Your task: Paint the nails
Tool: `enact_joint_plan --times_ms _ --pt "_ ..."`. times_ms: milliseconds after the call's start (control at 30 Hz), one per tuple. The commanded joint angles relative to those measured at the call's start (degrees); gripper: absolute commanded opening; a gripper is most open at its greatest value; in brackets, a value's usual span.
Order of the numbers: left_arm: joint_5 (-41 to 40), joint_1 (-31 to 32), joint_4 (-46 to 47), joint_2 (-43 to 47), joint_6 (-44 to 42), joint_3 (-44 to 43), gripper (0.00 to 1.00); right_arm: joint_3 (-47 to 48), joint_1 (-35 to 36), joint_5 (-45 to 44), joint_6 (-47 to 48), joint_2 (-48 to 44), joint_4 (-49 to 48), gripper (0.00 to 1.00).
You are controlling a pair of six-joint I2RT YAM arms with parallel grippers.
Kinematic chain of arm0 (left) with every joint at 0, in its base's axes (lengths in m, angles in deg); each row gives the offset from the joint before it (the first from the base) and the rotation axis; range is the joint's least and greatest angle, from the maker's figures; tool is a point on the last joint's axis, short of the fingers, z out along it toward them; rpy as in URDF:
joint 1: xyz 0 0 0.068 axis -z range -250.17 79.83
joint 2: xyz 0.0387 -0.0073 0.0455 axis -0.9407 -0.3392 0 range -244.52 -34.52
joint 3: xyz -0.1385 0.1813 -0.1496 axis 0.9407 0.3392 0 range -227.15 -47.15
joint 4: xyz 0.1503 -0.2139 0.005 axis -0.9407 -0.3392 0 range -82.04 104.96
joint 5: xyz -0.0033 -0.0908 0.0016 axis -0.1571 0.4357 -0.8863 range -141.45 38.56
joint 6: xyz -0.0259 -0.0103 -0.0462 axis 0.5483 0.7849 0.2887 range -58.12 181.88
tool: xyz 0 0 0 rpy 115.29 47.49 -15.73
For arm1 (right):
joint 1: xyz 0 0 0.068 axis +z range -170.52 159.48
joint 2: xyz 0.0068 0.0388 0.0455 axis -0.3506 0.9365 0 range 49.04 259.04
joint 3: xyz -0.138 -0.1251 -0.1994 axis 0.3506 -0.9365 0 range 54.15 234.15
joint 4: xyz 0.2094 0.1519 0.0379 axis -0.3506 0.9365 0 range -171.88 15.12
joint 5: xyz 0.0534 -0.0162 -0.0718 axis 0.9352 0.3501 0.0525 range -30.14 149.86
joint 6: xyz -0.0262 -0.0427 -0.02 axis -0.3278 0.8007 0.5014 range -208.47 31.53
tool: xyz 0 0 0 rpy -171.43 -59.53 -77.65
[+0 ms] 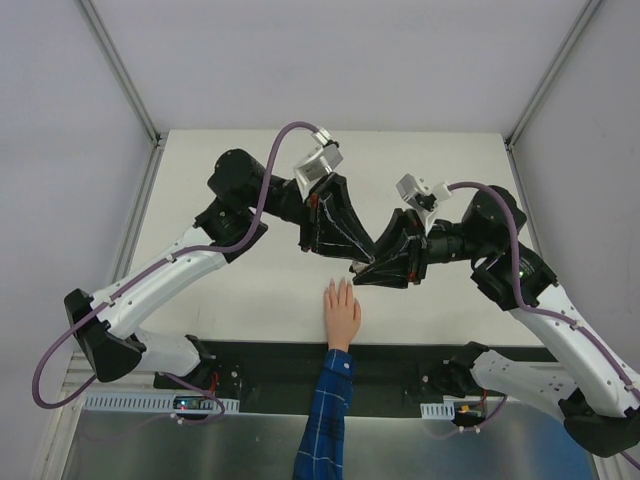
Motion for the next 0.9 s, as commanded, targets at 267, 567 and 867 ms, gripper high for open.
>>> enact_joint_plan --times_ms 267,567,867 --pt "-13.12 -4.09 -30.44 3.34 -10.77 -8.12 0.73 7.84 0.43 -13.33 19.21 -0.61 16.59 0.00" --pt "-17.98 -3.74 -40.13 3.00 -14.55 -10.93 0.66 8.80 0.43 -19.24 22.03 -0.70 19.94 0.00" --pt "-21.58 -0.22 -43.38 1.33 -17.63 -13.39 0.54 9.15 0.69 -21.96 21.59 -0.17 19.85 0.00"
